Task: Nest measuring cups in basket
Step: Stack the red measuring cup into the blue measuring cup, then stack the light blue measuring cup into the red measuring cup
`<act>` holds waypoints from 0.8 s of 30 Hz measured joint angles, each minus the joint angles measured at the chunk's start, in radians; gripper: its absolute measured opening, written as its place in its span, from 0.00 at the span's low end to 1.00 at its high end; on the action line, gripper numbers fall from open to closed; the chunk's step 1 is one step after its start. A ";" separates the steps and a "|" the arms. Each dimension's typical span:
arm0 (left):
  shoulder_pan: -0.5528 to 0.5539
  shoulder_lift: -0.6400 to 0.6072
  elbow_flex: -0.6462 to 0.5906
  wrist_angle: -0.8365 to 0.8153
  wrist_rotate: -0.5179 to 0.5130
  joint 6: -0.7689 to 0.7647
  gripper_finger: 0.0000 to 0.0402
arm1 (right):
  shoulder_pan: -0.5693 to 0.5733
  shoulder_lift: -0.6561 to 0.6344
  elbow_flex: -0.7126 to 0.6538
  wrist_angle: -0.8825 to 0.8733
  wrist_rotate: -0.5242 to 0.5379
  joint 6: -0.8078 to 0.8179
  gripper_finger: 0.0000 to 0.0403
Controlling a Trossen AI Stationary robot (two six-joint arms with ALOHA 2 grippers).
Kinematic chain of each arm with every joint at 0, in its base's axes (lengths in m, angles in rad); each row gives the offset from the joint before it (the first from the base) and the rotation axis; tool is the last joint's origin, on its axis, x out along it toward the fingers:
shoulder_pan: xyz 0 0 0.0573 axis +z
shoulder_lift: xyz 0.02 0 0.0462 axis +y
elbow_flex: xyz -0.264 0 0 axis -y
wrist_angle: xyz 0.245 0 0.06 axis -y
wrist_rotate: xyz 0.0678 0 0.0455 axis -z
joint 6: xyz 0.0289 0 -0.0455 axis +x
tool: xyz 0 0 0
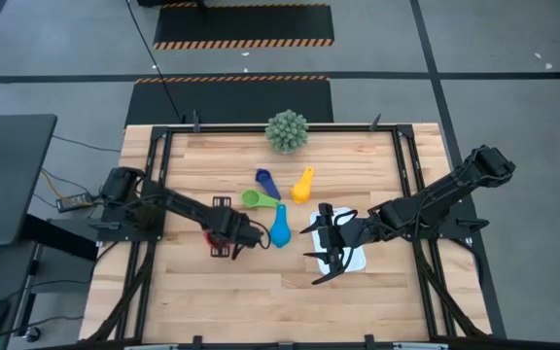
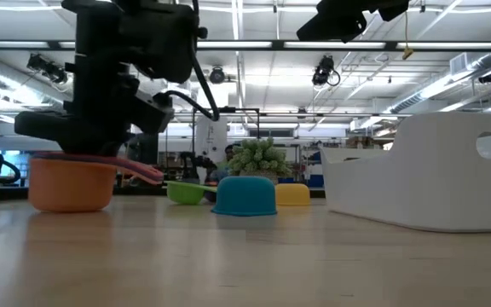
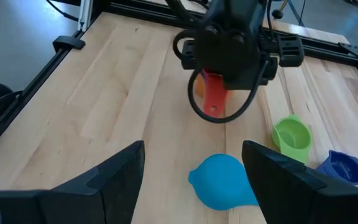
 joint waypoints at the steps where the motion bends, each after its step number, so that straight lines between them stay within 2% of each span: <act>1: 0.006 0.000 0.000 -0.003 0.004 0.012 0.31 | 0.000 0.000 0.000 0.000 0.000 0.000 0.69; 6: 0.032 -0.024 0.000 -0.030 0.007 0.032 0.38 | -0.002 0.000 0.000 -0.018 0.000 -0.001 0.69; 13: 0.045 -0.166 0.001 -0.045 -0.010 0.019 0.42 | -0.082 0.004 0.001 -0.022 -0.004 0.031 0.69; 19: 0.027 -0.261 0.003 0.045 -0.020 0.005 0.43 | -0.208 0.050 0.001 -0.002 -0.151 0.059 0.68; 24: -0.009 -0.296 0.003 0.188 -0.024 0.078 0.43 | -0.283 0.102 0.002 0.014 -0.227 0.061 0.66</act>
